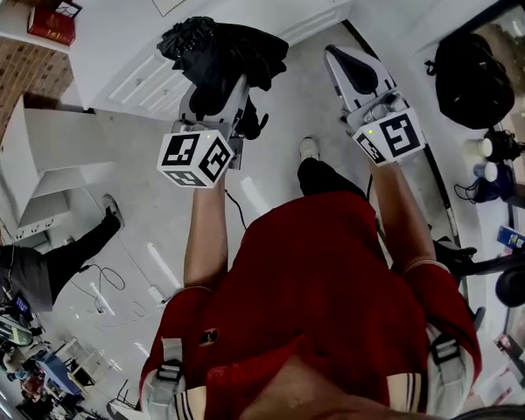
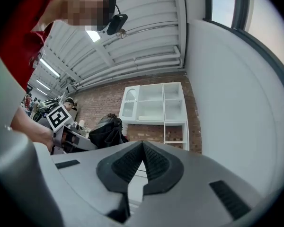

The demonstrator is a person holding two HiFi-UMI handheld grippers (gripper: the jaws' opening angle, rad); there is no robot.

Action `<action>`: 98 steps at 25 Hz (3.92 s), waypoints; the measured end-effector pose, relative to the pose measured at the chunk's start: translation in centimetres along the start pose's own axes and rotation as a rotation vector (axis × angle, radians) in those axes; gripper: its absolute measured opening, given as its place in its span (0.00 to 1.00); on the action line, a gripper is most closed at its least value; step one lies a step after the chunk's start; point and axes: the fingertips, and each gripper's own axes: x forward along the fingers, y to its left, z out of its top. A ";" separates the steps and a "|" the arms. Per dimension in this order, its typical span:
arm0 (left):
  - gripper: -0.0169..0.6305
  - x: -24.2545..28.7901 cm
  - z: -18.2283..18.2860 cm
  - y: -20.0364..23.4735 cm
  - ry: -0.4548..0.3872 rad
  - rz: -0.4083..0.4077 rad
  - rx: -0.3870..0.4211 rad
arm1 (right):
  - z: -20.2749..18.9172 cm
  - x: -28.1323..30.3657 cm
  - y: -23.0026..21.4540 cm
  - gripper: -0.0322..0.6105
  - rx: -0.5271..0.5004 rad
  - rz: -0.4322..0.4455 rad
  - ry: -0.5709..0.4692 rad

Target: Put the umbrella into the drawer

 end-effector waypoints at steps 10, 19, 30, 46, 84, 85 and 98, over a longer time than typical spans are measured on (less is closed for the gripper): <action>0.41 13.1 0.9 4.3 0.054 0.048 0.018 | -3.4 6.3 -12.0 0.05 0.034 0.019 0.006; 0.41 17.7 1.6 7.6 0.085 0.080 0.042 | -5.4 9.9 -15.4 0.05 0.058 0.038 0.026; 0.41 22.0 2.1 11.2 0.095 0.019 0.078 | -6.7 13.9 -16.2 0.05 0.055 -0.012 0.060; 0.41 28.0 -2.4 16.6 0.208 -0.063 0.130 | -8.8 19.1 -16.5 0.05 0.033 -0.047 0.122; 0.41 39.7 -19.4 19.3 0.715 -0.179 0.153 | -16.4 24.0 -28.9 0.05 0.103 -0.005 0.233; 0.41 39.8 -19.7 19.5 0.726 -0.181 0.149 | -16.5 24.1 -29.0 0.05 0.105 -0.006 0.232; 0.41 40.9 -23.4 20.6 0.904 -0.168 0.070 | -17.7 24.0 -31.3 0.05 0.125 -0.023 0.247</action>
